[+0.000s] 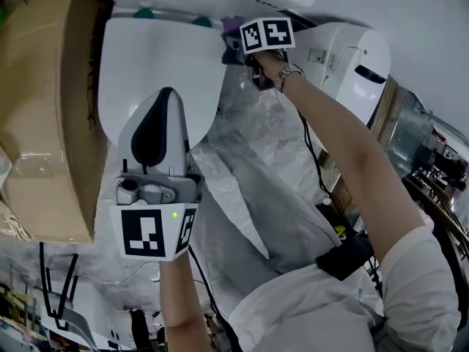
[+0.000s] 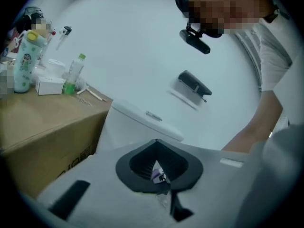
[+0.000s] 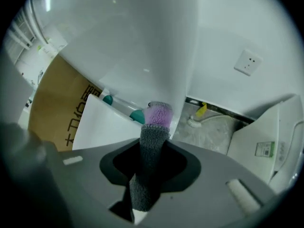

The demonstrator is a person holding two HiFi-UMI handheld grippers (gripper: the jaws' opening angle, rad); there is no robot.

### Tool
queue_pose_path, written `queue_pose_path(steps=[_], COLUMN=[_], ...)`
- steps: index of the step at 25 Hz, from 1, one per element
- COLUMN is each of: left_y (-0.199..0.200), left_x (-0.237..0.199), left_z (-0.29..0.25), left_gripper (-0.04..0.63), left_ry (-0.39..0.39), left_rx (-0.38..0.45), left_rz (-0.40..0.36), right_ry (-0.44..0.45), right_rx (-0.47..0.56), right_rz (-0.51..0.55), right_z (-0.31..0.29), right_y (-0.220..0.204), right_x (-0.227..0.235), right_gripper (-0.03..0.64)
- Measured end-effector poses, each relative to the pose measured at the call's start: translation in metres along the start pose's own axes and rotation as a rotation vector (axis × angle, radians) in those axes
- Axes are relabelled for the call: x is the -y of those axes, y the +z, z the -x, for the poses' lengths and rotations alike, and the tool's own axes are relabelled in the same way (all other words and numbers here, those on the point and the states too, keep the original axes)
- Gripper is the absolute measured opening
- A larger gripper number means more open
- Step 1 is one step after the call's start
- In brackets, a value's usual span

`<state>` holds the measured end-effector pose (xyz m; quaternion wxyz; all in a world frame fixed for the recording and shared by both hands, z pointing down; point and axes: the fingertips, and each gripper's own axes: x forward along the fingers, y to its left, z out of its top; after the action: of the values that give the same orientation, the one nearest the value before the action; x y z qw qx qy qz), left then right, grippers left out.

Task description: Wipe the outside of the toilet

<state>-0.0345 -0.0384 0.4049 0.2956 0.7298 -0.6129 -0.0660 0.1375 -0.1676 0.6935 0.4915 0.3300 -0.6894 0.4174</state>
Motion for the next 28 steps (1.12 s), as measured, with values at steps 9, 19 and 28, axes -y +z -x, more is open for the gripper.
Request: queue_pose_path(steps=[9,19,28], left_y=[0.003,0.02,0.022], left_x=[-0.044,-0.097,-0.129], left_z=[0.015,0.039,0.079], left_gripper=[0.005,0.005,0.005], left_ry=[-0.073,-0.087,-0.012], left_rx=[-0.056,-0.052,-0.002], left_rz=[0.013,0.021,0.073], right_ry=[-0.049,-0.101,-0.006], right_rx=[0.008,0.076,0.104], right_rz=[-0.033,-0.108,0.018], right_z=[-0.023,-0.051,-0.089], right_y=[0.029,0.069,0.12], right_x=[-0.052,-0.124,-0.229], right_gripper=[0.108,0.107,0.107])
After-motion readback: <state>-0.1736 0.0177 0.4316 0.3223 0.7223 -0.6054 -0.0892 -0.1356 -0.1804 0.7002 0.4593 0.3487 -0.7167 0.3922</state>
